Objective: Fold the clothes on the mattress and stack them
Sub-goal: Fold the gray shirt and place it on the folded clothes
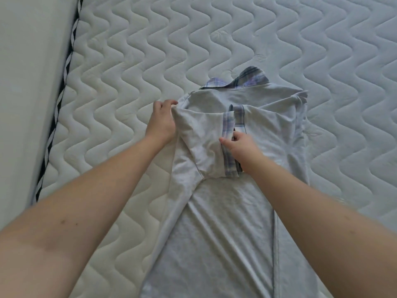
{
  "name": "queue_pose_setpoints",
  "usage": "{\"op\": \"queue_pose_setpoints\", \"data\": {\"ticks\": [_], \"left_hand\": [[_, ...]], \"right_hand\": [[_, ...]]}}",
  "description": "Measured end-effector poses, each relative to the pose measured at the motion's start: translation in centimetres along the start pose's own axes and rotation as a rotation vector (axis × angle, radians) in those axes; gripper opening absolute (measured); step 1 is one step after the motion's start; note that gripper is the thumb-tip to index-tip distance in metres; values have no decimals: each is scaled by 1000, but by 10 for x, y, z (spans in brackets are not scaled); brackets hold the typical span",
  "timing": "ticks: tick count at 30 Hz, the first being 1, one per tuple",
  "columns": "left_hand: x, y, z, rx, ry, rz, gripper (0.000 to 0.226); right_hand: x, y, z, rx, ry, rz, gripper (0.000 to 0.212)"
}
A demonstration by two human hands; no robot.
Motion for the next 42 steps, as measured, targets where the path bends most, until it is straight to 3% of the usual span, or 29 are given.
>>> {"op": "queue_pose_setpoints", "data": {"ticks": [2, 5, 9, 11, 20, 25, 28, 31, 37, 42], "left_hand": [[20, 8, 3, 127, 109, 2, 59], [46, 7, 7, 149, 267, -57, 61], [65, -6, 7, 267, 455, -203, 27], [74, -13, 9, 294, 443, -206, 13], [108, -37, 15, 648, 271, -139, 44], [110, -36, 2, 435, 329, -126, 39], [110, -32, 6, 359, 405, -126, 35], [113, -32, 13, 411, 471, -144, 32], [120, -42, 10, 659, 371, -165, 32], [118, -43, -1, 537, 366, -95, 32]], "right_hand": [[-1, 1, 0, -64, -17, 37, 32], [-5, 2, 1, 5, -20, 94, 26], [-14, -2, 3, 77, -48, 195, 18], [-18, -5, 5, 102, -71, 217, 19], [-26, -33, 30, 31, -227, 237, 20], [-17, -37, 36, 2, -191, 158, 7], [-10, -29, 39, 100, -179, 122, 15], [-12, -22, 38, 175, -230, 198, 21], [-19, -39, 35, 120, -325, 198, 18], [-13, -44, 43, 120, -265, 145, 20]]}}
Point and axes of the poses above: each hand's wrist, its own x-axis towards the middle knuckle, its own z-axis out of the back of the hand, y = z × x, the point moved 1 cm from there along x, towards the middle knuckle, and after that the axes turned 1 degree about z, right-handed, at the moved point
